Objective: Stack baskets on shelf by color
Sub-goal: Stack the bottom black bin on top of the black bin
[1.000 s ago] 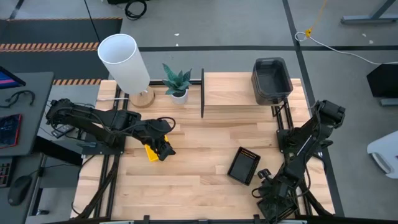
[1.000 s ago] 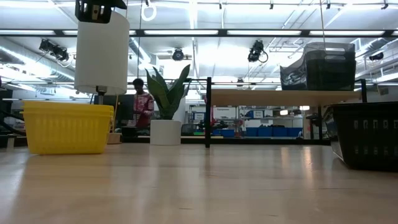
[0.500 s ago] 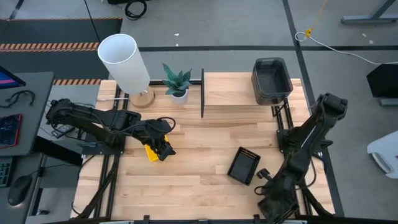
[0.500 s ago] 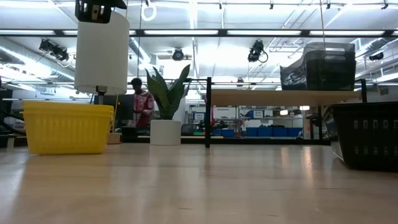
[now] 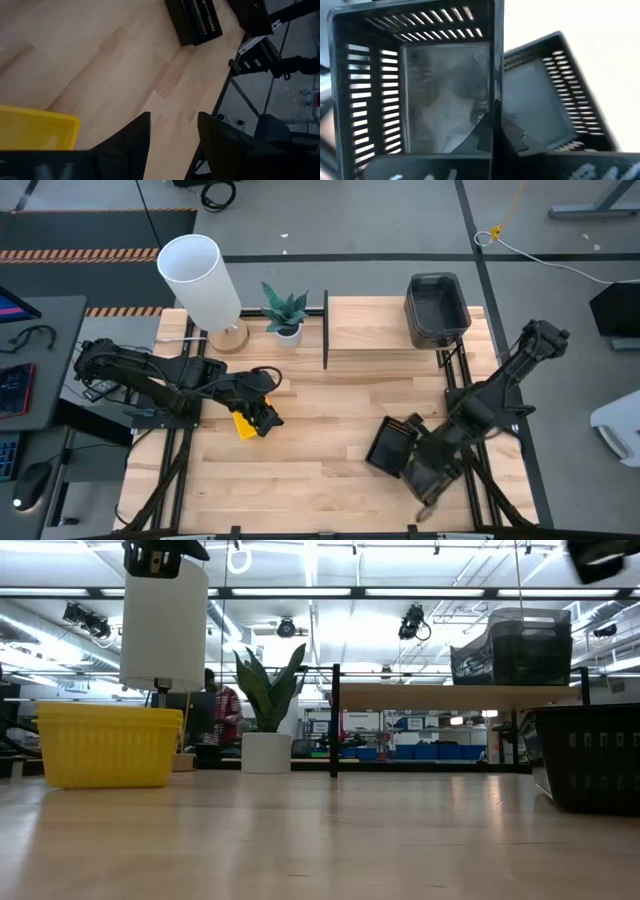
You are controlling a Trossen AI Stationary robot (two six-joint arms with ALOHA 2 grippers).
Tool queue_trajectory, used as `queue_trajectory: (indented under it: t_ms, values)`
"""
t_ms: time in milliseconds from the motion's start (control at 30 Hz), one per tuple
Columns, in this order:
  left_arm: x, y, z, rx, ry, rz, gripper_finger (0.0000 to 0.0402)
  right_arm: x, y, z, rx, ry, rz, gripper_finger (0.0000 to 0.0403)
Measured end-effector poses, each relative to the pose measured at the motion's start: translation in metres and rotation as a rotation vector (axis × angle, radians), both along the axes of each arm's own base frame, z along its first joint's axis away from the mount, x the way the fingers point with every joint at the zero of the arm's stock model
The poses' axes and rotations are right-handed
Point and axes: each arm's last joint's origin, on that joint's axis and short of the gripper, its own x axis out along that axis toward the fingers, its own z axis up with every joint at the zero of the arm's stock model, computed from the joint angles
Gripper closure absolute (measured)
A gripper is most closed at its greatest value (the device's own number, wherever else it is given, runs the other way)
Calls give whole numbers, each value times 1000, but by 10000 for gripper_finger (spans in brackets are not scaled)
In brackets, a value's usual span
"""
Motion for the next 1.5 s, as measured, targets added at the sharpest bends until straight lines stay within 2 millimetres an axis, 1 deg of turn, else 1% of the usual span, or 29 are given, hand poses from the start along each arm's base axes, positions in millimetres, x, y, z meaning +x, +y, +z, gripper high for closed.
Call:
queue_trajectory:
  t_ms: [200,333,500,600,833,933,1133,1300,1367,1500]
  values:
    - [0,1,0,16,-4,25,230,21,-28,1,-72,-39,29,398]
    - [0,1,0,14,-6,26,230,31,-40,4,-87,-79,70,398]
    - [1,1,0,13,-8,26,230,39,-53,2,-102,-82,87,398]
    - [1,1,0,14,-8,26,230,49,-54,-1,-105,-59,123,398]
    - [1,0,0,16,-11,22,230,90,-50,-5,-138,-7,218,398]
    - [0,-1,0,17,-12,14,230,103,-49,-11,-136,39,256,398]
    - [0,-4,0,14,-11,5,230,110,-51,-29,-169,188,331,398]
    - [-1,-8,0,13,-11,-10,230,113,-46,-36,-132,202,397,396]
    - [-2,-9,0,13,-10,-16,230,115,-44,-37,-140,185,404,386]
    - [-2,-12,0,13,-11,-28,230,119,-44,-39,-150,168,388,351]
